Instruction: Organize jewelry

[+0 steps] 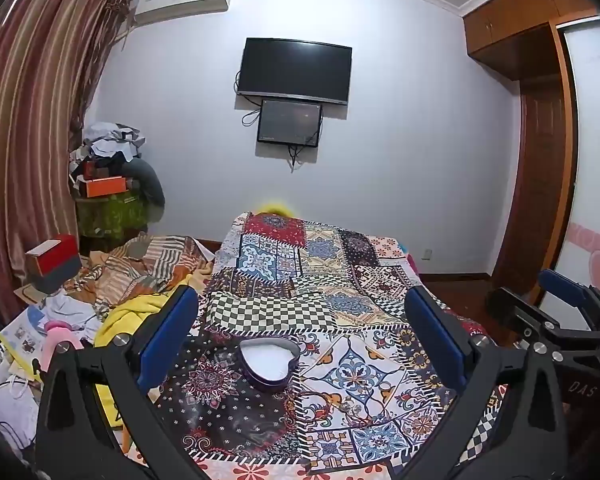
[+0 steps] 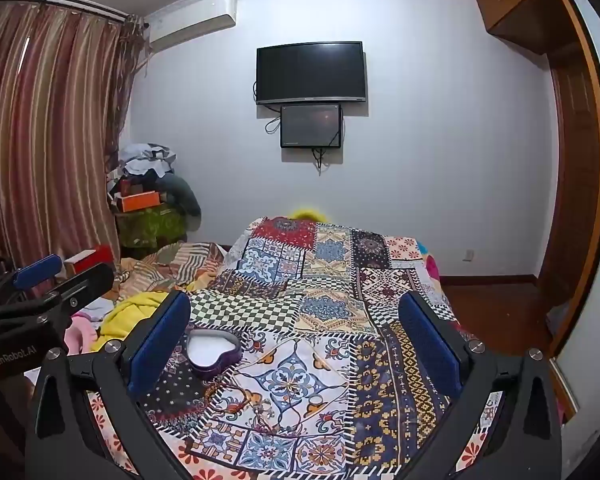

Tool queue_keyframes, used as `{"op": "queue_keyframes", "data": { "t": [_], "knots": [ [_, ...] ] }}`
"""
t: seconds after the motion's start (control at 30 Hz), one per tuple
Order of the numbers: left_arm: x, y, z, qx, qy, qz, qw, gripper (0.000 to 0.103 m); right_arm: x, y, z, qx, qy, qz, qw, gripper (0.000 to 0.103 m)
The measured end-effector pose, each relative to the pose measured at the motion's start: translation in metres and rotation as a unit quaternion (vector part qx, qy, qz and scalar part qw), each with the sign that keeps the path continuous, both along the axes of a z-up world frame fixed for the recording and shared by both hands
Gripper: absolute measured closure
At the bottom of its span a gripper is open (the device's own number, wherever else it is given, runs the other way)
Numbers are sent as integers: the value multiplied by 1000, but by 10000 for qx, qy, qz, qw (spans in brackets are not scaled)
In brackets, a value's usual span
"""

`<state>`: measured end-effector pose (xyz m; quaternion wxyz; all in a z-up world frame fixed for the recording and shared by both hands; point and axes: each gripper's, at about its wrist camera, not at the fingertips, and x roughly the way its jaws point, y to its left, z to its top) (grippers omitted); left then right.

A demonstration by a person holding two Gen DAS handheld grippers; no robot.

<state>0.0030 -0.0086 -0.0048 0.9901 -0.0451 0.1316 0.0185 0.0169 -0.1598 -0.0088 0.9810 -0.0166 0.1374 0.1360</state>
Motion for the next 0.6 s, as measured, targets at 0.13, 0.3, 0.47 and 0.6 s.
{"op": "queue_keyframes", "data": {
  "t": [0.13, 0.3, 0.47, 0.6],
  "knots": [
    [-1, 3, -1, -75, -24, -8, 10000, 0, 2, 0, -6, 1, 37, -3, 10000, 0],
    [-1, 9, 0, -99, -25, -28, 9999, 0, 1, 1, -2, 2, 32, 0, 10000, 0],
    [-2, 10, 0, -104, -19, -23, 9999, 0, 2, 0, -3, -1, 58, -11, 10000, 0],
    [-3, 10, -1, -107, -13, -14, 9999, 0, 2, -1, -3, 8, 70, -10, 10000, 0]
  ]
}}
